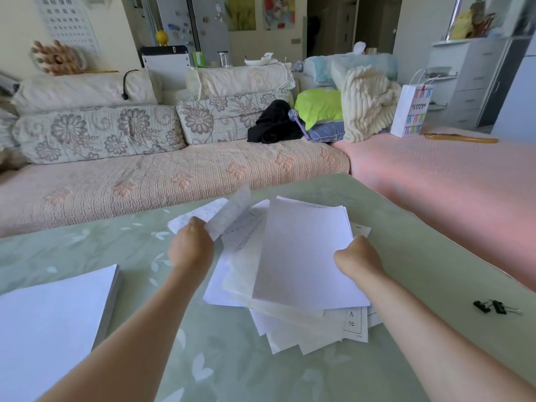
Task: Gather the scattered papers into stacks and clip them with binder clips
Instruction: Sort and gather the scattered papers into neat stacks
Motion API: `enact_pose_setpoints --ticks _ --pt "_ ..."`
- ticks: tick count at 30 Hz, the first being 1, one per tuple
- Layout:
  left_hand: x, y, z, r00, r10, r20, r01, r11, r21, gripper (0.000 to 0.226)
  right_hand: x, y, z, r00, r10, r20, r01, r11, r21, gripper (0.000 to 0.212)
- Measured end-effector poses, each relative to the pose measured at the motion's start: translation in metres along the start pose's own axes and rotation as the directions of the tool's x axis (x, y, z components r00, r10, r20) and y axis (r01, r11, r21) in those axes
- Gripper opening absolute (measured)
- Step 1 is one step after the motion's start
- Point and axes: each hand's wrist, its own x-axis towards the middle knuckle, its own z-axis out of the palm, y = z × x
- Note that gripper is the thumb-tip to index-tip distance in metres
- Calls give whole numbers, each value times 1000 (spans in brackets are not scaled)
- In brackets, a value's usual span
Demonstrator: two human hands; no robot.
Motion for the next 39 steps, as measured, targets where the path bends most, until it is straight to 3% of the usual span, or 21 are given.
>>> enact_pose_setpoints --ticks 2,5,9,12,14,16,19,23,25,28,30,31,34,39 --pt "1 -5 -18 992 -94 -82 75 975 -209 19 -1 1 3 1000 24 10 -25 994 108 29" --pt "-4 5 -35 990 -88 -113 44 940 -339 12 -5 -1 3 995 65 74 -84 953 291 33" --pt "-26 22 -29 986 163 26 -142 916 -376 9 -10 -4 0 964 138 225 -215 905 367 14" --pt "-42 25 -13 903 398 160 -326 879 -347 10 -11 0 -3 910 207 359 -350 849 396 32" --pt "-54 28 -6 836 476 275 -382 863 -330 16 -21 -1 -14 903 206 376 -363 833 417 24" --pt "-63 30 0 779 493 387 -393 865 -311 19 -21 4 -23 904 196 381 -364 820 443 32" --pt "-67 32 6 734 470 490 -393 883 -257 21 -18 4 -32 889 170 425 -399 742 539 48" --pt "-67 41 11 699 413 584 -301 911 -283 35 -17 1 -25 934 144 325 -271 882 387 37" --pt "-61 44 13 761 342 551 -232 937 -261 41 -12 1 -20 963 126 238 -207 913 353 45" --pt "-51 46 18 891 195 409 -91 961 -260 40 -17 -9 -22 981 129 144 -169 936 308 34" --pt "-47 47 23 931 84 356 17 962 -271 33 -14 -12 -23 983 163 83 -178 957 230 33" --pt "-44 46 27 928 68 367 7 979 -202 30 -9 -11 -22 981 190 42 -194 964 180 37" --pt "-45 43 39 862 57 503 -109 991 74 61 -6 -16 -23 973 230 -7 -228 965 130 45" --pt "-46 50 44 868 53 493 -89 995 49 66 18 -6 -15 971 236 32 -232 903 363 17"
